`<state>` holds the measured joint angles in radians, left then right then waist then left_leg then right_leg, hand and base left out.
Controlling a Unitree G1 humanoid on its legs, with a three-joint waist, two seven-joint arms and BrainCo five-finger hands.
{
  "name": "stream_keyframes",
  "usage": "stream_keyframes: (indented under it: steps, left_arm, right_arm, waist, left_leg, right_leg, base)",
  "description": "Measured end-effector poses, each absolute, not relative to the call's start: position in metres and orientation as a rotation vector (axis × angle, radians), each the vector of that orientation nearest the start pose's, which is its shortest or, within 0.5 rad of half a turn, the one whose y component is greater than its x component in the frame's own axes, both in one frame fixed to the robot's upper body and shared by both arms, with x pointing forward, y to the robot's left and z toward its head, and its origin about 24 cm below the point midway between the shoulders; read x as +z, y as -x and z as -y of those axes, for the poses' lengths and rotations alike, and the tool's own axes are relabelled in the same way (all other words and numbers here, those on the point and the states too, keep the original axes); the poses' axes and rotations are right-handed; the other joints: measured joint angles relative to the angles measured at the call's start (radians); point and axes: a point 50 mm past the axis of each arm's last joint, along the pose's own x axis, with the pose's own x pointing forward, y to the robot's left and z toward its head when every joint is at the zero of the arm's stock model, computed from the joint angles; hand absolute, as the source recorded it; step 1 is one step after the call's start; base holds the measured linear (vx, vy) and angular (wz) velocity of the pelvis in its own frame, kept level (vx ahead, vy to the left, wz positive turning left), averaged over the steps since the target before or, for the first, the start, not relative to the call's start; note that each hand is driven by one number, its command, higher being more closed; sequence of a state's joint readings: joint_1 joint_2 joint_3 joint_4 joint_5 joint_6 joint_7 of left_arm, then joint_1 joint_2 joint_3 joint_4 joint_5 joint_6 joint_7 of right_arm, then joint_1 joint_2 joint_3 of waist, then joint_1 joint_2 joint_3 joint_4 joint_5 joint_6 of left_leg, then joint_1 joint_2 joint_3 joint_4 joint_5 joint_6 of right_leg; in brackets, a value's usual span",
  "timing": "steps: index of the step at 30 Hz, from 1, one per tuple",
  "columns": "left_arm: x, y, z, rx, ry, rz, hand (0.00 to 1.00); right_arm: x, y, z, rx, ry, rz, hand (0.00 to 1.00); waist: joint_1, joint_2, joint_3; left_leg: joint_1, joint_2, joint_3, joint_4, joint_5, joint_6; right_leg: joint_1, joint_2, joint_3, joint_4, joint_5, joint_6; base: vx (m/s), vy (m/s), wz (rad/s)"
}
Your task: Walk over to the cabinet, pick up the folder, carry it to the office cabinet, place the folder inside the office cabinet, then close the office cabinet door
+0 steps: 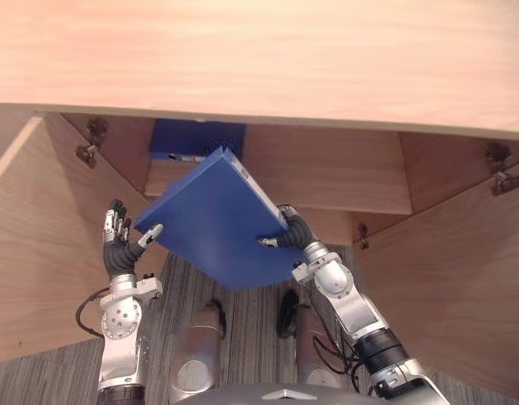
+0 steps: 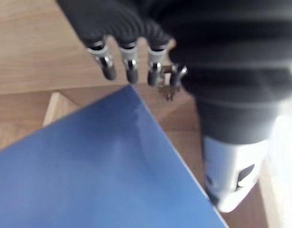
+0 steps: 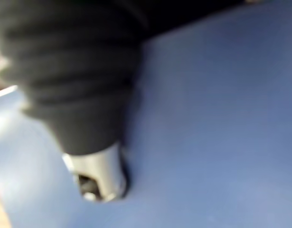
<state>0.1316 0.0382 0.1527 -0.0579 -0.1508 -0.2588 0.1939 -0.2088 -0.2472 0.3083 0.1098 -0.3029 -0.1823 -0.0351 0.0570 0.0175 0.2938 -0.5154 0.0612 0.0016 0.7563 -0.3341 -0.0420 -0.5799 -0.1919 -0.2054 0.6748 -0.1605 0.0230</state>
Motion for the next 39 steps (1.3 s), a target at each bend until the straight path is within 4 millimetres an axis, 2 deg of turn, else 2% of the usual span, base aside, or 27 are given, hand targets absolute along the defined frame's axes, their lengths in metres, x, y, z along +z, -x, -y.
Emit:
stream_keyframes:
  steps: [1, 3, 6, 9, 11, 16, 21, 27, 32, 34, 39]
  left_arm:
    - [0.053, -0.219, -0.213, 0.395, 0.093, 0.207, 0.00]
    - [0.060, -0.222, -0.213, 0.408, 0.100, 0.241, 0.00]
    - [0.072, -0.229, -0.210, 0.407, 0.115, 0.291, 0.00]
    - [0.084, -0.233, -0.207, 0.406, 0.135, 0.343, 0.00]
    - [0.087, -0.233, -0.206, 0.405, 0.140, 0.357, 0.00]
    - [0.098, -0.240, -0.202, 0.401, 0.200, 0.404, 0.00]
    - [0.111, -0.249, -0.201, 0.393, 0.260, 0.458, 0.00]
    - [0.130, -0.256, -0.207, 0.405, 0.319, 0.551, 0.00]
    - [0.142, -0.261, -0.207, 0.385, 0.337, 0.601, 0.00]
    - [0.146, -0.263, -0.206, 0.376, 0.348, 0.616, 0.00]
    - [0.149, -0.265, -0.204, 0.368, 0.352, 0.627, 0.00]
  right_arm:
    - [0.078, -0.279, 0.107, 0.332, 0.571, 0.313, 1.00]
    - [0.104, -0.282, 0.104, 0.307, 0.581, 0.425, 1.00]
    - [0.129, -0.287, 0.102, 0.256, 0.562, 0.522, 1.00]
    - [0.143, -0.291, 0.106, 0.195, 0.487, 0.563, 1.00]
    - [0.146, -0.292, 0.108, 0.181, 0.456, 0.568, 1.00]
    - [0.161, -0.299, 0.121, 0.095, 0.245, 0.572, 1.00]
    - [0.187, -0.308, 0.146, -0.004, -0.011, 0.624, 1.00]
    - [0.201, -0.315, 0.173, -0.049, -0.319, 0.661, 1.00]
    - [0.215, -0.324, 0.193, -0.081, -0.460, 0.687, 1.00]
    - [0.224, -0.328, 0.200, -0.093, -0.497, 0.710, 1.00]
    - [0.241, -0.337, 0.214, -0.134, -0.623, 0.732, 1.00]
  waist:
    - [0.001, 0.002, 0.006]
    - [0.001, 0.003, 0.009]
    - [0.003, 0.002, 0.020]
    - [0.005, 0.002, 0.035]
    - [0.005, 0.002, 0.035]
    - [0.010, 0.002, 0.038]
    - [0.019, 0.001, 0.062]
    - [0.018, 0.001, 0.085]
    - [0.019, 0.000, 0.090]
    - [0.019, 0.001, 0.114]
    - [0.018, 0.000, 0.129]
  left_leg:
    - [-0.017, 0.003, 0.001, 0.020, -0.008, -0.001]
    - [-0.121, 0.019, 0.008, 0.092, -0.028, -0.004]
    - [-0.221, 0.038, 0.022, 0.144, -0.030, -0.001]
    - [-0.284, 0.043, 0.026, 0.173, -0.038, -0.003]
    - [-0.307, 0.045, 0.027, 0.177, -0.038, -0.003]
    - [-0.381, 0.049, 0.035, 0.189, -0.039, -0.004]
    - [-0.429, 0.052, 0.044, 0.203, -0.041, -0.004]
    - [-0.453, 0.052, 0.028, 0.201, -0.038, -0.008]
    - [-0.501, 0.051, 0.022, 0.201, -0.026, -0.015]
    - [-0.510, 0.051, 0.014, 0.201, -0.021, -0.021]
    - [-0.544, 0.051, -0.003, 0.197, -0.008, -0.032]
  right_leg:
    - [-0.019, -0.001, 0.002, 0.021, -0.008, -0.004]
    - [-0.126, -0.004, 0.007, 0.093, -0.028, -0.014]
    - [-0.232, -0.006, 0.011, 0.148, -0.036, -0.025]
    - [-0.301, -0.010, 0.017, 0.182, -0.038, -0.028]
    - [-0.323, -0.010, 0.017, 0.186, -0.038, -0.029]
    - [-0.403, -0.010, 0.024, 0.200, -0.038, -0.030]
    - [-0.454, -0.012, 0.031, 0.214, -0.038, -0.030]
    - [-0.471, -0.012, 0.022, 0.217, -0.039, -0.030]
    - [-0.514, -0.013, 0.013, 0.222, -0.037, -0.033]
    - [-0.520, -0.013, 0.007, 0.225, -0.037, -0.034]
    - [-0.547, -0.012, -0.006, 0.225, -0.035, -0.037]
  base:
    - [-0.06, -0.032, -0.06]
    - [-0.06, -0.035, -0.07]
    - [-0.05, -0.042, -0.05]
    - [-0.01, -0.011, 0.00]
    - [0.00, -0.001, -0.02]
    - [0.01, 0.003, -0.01]
    - [0.01, 0.007, -0.02]
    - [0.00, -0.009, 0.03]
    - [-0.03, -0.020, 0.05]
    - [-0.03, -0.032, 0.06]
    - [-0.03, -0.028, 0.06]
